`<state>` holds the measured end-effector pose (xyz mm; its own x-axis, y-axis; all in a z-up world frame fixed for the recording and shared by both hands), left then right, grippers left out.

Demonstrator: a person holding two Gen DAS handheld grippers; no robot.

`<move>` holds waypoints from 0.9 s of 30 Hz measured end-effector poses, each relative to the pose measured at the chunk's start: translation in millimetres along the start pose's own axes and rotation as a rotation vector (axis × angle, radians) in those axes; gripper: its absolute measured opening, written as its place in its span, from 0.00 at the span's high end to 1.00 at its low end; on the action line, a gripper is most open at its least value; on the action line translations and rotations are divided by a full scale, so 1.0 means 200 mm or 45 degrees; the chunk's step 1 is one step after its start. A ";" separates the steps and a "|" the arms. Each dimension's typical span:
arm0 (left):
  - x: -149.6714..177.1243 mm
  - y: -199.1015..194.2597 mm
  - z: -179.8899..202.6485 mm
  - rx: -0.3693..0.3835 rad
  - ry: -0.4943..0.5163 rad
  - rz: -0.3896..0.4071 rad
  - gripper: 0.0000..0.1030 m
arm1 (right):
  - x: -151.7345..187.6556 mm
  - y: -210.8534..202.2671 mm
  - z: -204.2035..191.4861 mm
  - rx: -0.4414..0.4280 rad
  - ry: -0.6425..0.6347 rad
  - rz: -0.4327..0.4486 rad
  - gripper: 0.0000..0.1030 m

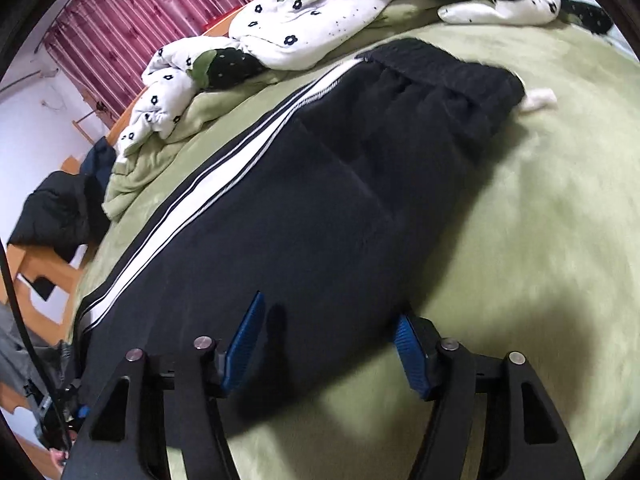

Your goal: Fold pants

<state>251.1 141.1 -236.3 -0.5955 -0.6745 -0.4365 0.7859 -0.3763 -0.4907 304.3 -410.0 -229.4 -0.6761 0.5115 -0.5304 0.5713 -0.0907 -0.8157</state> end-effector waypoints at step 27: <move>0.71 -0.48 0.26 -0.165 0.391 -0.182 0.90 | 0.20 -0.67 0.89 -0.023 0.087 0.117 0.92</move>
<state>100.5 48.5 -212.8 -0.7354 -0.3910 -0.5534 0.6753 -0.3556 -0.6461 117.2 -528.3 -182.1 -0.5875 0.5588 -0.5854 0.6380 -0.1252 -0.7598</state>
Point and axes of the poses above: each gripper's, at about its wrist camera, not at the fingertips, and y roughly the way its jaws point, z to its right, x to its underside, the point moved 5 cm from there along y, roughly the way its jaws point, and after that the axes turned 15 degrees about x, right-handed, at the moved point
